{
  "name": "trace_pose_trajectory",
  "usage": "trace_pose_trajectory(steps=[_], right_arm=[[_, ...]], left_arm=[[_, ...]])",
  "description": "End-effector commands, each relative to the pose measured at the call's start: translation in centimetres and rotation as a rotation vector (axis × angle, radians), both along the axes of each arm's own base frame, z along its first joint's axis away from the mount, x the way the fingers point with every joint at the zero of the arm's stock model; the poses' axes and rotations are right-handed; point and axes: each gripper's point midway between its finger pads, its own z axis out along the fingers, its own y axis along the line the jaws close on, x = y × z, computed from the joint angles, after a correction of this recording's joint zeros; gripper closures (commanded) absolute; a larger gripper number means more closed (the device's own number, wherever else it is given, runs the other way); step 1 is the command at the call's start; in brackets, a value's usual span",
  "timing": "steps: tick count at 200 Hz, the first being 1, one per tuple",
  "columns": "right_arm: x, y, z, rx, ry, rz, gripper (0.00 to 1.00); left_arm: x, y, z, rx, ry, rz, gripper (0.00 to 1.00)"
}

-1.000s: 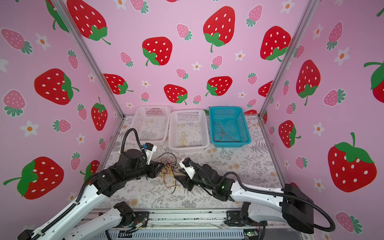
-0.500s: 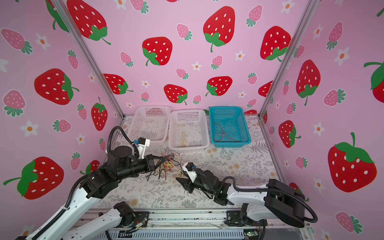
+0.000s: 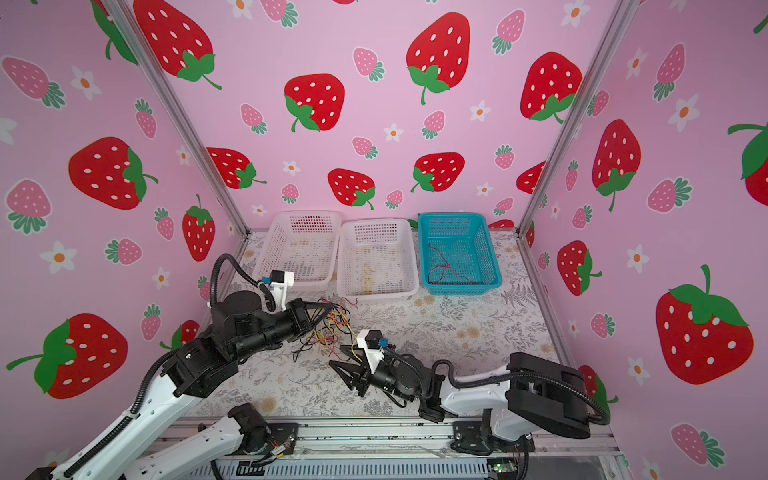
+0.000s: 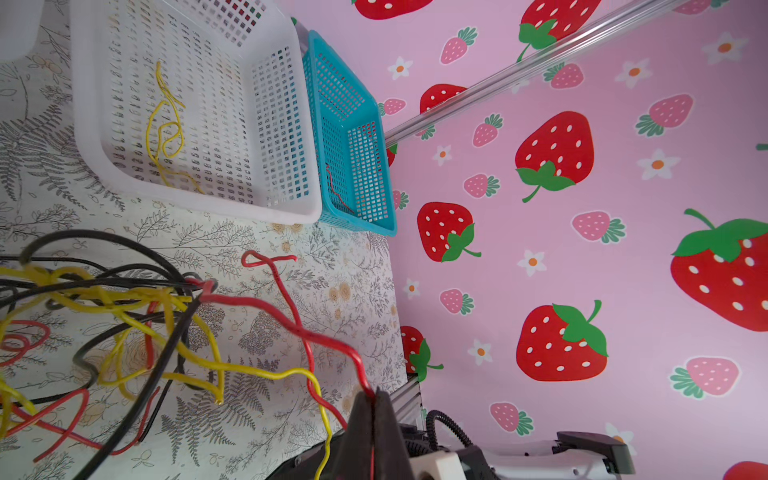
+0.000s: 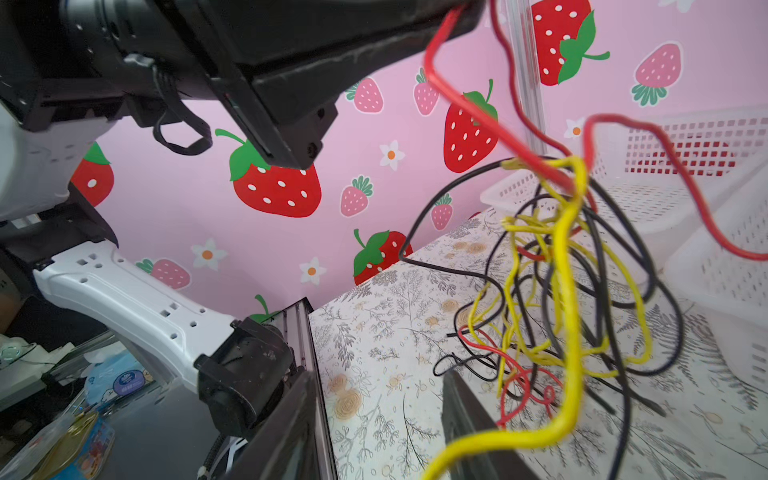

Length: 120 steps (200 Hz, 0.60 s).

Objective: Untangle the cables

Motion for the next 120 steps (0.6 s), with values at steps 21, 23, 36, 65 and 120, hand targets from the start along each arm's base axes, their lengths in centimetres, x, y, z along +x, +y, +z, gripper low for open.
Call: trace_pose_trajectory(steps=[21,23,36,65,120], right_arm=[[1.4,0.5,2.8,0.107,0.06,-0.128,0.45],[1.5,0.5,2.7,0.104,0.062,-0.133,0.45],[1.9,0.8,2.7,0.105,0.08,-0.154,0.45],[3.6,1.2,1.8,0.084,0.127,-0.259,0.45],[7.0,-1.3,-0.9,-0.062,0.034,-0.512,0.47]], left_arm=[[1.0,-0.6,2.2,-0.095,-0.045,0.054,1.0],[1.1,-0.6,2.2,-0.097,-0.045,0.056,1.0],[1.1,-1.0,2.2,-0.105,-0.045,0.058,1.0],[1.0,-2.2,2.9,-0.123,-0.063,0.042,1.0],[-0.1,-3.4,4.8,-0.148,-0.094,0.013,1.0]])
